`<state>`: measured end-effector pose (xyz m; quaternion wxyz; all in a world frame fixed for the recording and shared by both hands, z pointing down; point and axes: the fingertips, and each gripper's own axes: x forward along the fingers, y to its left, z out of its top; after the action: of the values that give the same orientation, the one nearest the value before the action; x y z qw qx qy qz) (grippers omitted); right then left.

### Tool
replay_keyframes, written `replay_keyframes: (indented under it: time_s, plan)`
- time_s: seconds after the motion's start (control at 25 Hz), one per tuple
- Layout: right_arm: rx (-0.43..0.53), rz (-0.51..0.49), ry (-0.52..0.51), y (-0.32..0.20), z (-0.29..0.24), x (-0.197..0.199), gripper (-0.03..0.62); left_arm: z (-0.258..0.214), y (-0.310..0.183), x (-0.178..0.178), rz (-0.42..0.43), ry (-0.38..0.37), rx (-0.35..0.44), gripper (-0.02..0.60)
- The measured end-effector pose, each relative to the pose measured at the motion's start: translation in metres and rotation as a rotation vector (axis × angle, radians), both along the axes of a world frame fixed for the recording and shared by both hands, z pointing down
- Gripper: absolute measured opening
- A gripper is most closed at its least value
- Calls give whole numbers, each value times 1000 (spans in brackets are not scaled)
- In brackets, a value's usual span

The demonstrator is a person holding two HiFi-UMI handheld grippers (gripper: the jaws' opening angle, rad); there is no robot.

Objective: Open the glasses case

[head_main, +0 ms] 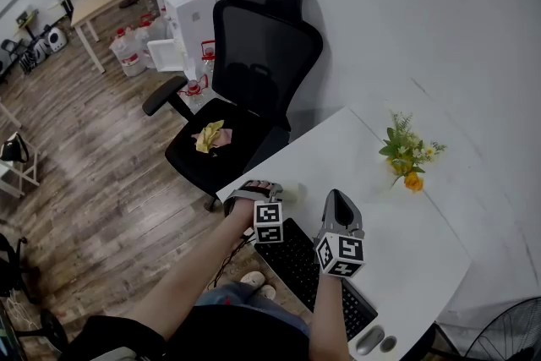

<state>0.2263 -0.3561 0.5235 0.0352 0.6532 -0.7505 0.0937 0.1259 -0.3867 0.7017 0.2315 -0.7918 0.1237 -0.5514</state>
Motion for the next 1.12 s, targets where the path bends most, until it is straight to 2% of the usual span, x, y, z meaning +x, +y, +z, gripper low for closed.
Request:
replay_keyframes:
  time_s: [0.32, 0.8, 1.12]
  plan:
    - [1, -2, 0, -4, -1, 2, 11, -17, -7, 0, -15, 31, 61, 57]
    - [-2, -6, 3, -1, -1, 2, 11, -35, -45, 2, -44, 50, 109, 21]
    - [-14, -2, 11, 4, 2, 9, 11, -35, -76, 4, -88, 51, 90, 25]
